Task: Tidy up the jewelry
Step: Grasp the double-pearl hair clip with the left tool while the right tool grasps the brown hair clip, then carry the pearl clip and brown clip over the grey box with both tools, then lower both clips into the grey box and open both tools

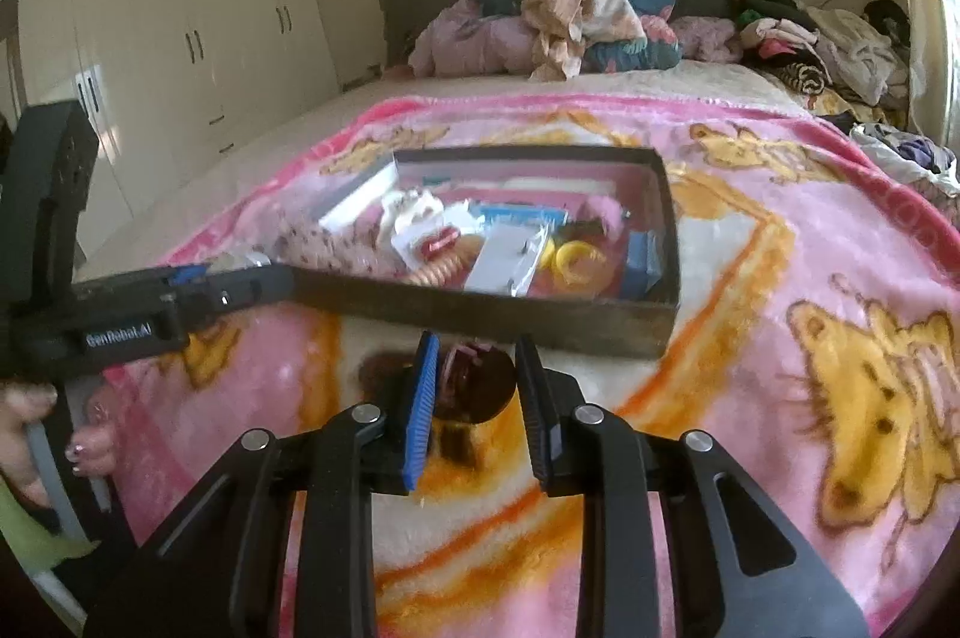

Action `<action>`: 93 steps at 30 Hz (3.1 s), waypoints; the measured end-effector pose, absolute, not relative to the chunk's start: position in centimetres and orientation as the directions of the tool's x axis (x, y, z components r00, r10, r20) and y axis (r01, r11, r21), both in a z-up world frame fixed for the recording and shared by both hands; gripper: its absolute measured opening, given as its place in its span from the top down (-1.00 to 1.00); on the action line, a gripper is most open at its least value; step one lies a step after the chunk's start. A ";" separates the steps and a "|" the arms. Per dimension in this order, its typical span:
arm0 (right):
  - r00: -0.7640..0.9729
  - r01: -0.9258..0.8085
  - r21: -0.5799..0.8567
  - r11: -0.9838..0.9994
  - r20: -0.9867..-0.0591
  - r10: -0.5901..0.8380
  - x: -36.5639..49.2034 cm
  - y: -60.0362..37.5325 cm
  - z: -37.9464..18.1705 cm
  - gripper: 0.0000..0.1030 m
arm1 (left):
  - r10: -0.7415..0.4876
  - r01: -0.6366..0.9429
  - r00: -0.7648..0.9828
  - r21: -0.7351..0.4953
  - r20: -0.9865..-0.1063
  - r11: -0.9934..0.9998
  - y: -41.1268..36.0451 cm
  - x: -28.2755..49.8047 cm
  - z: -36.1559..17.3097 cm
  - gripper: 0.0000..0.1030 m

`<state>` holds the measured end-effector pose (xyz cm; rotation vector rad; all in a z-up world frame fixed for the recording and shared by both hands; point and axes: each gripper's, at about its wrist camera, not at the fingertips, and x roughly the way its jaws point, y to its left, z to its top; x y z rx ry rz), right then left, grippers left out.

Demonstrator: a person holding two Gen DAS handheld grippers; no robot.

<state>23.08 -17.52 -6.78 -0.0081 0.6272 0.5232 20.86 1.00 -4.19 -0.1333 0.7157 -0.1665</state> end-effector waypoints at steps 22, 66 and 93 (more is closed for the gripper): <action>0.700 -0.382 0.183 0.906 -0.583 0.413 25.5 -21.0 -5.3 0.94 | -0.226 0.134 0.756 -0.192 -0.615 0.972 -0.1 23.2 -3.0 0.27; 0.636 -0.428 0.235 0.873 -0.608 0.475 34.7 -15.4 -6.7 0.93 | -0.101 0.030 0.732 -0.116 -0.673 0.993 2.5 32.4 -6.4 0.26; 0.807 -0.392 0.059 0.918 -0.456 0.375 24.5 -17.0 -1.9 -0.66 | -0.065 0.018 0.828 -0.089 -0.557 0.996 2.6 24.6 -0.1 -0.45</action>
